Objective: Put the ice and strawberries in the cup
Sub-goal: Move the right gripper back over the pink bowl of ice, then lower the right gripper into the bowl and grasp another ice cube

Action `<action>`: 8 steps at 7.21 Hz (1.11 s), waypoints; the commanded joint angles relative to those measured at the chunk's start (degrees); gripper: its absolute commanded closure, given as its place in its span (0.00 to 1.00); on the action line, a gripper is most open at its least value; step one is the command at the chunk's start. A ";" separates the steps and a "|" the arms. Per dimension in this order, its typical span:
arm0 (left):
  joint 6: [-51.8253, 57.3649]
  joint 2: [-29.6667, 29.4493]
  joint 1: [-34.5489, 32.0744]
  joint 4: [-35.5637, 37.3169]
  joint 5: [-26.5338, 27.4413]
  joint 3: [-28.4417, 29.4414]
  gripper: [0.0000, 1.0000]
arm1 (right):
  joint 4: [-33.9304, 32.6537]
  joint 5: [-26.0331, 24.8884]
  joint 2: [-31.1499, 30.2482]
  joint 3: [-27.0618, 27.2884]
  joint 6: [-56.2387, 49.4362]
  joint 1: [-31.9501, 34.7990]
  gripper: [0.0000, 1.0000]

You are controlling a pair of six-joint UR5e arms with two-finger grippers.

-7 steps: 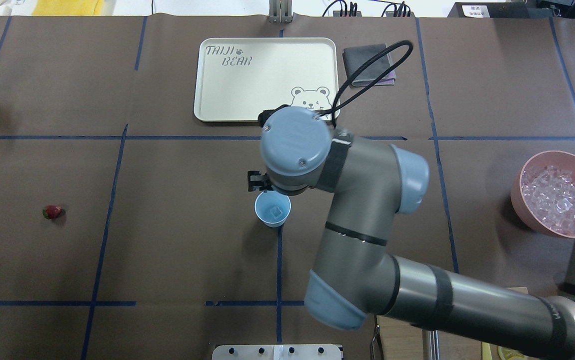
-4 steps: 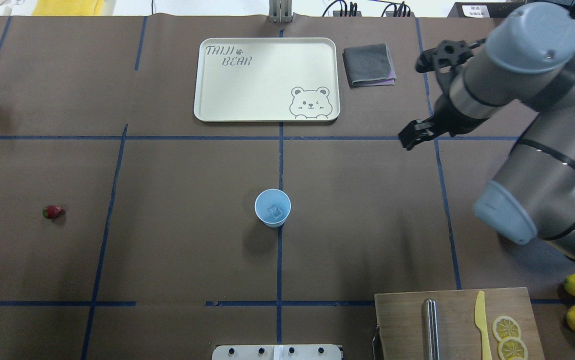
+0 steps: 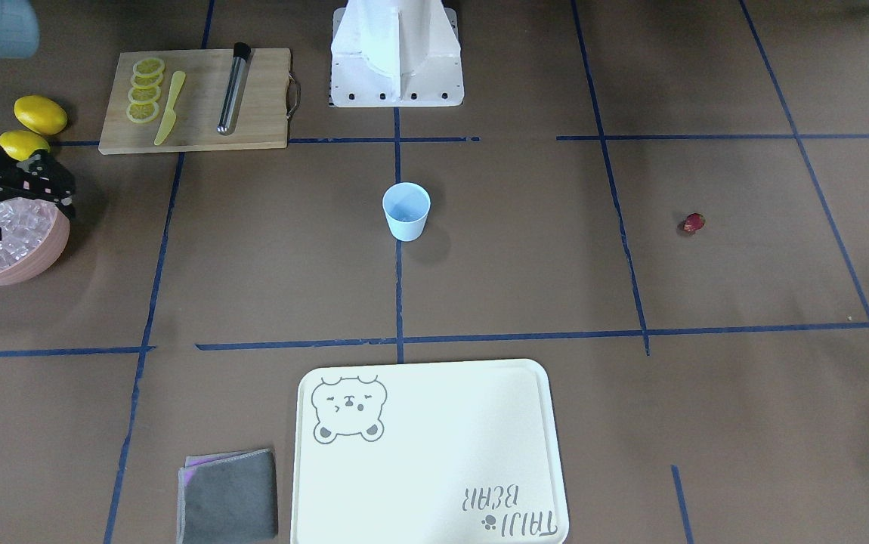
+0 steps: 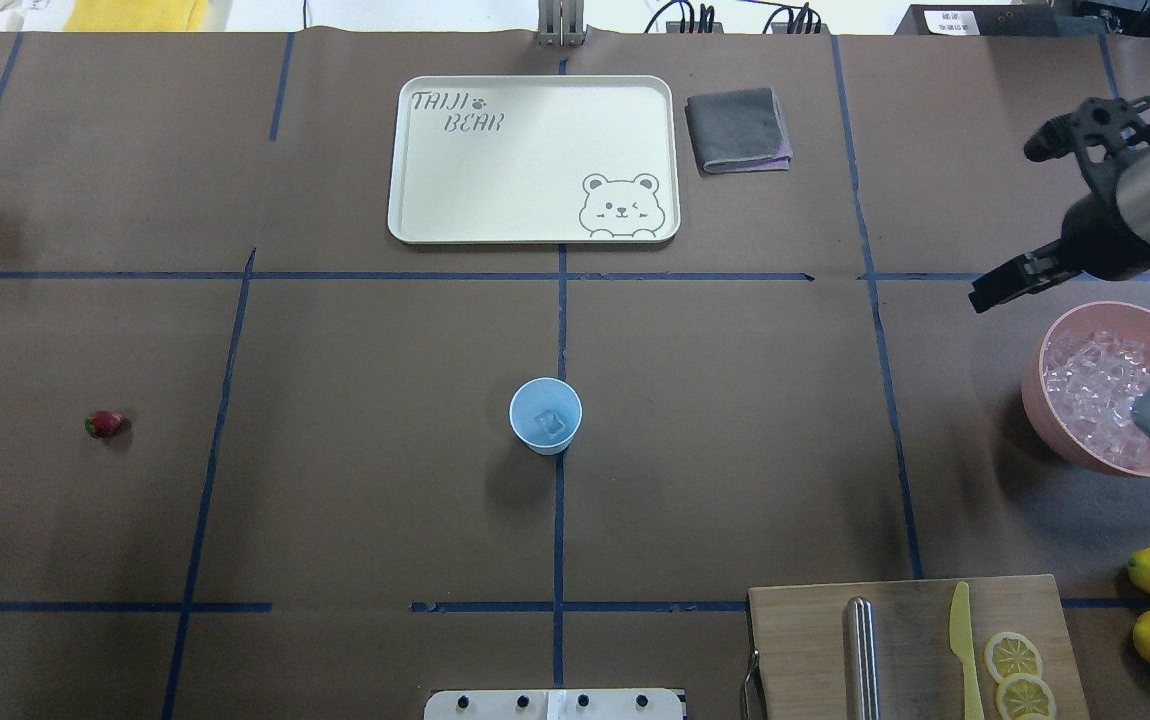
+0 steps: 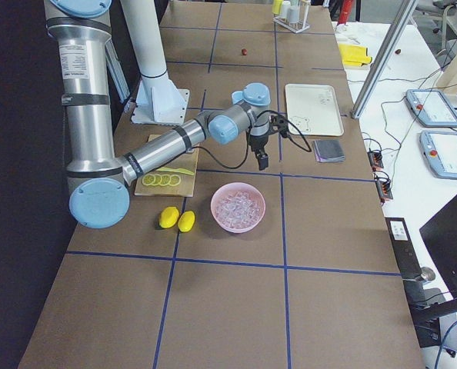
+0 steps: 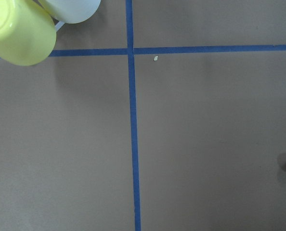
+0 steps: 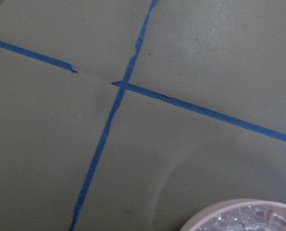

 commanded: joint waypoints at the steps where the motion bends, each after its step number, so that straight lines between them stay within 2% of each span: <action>1: 0.00 0.12 0.00 0.03 -0.07 -0.19 0.00 | 5.46 0.21 -5.82 -2.54 0.11 2.19 0.02; 3: 0.00 0.30 0.00 0.03 -0.07 -0.28 0.00 | 9.70 -0.32 -8.47 -3.88 4.39 2.28 0.04; 8: 0.00 0.39 0.00 0.03 -0.07 -0.28 0.00 | 9.71 -3.31 -8.83 -5.55 9.33 2.11 0.16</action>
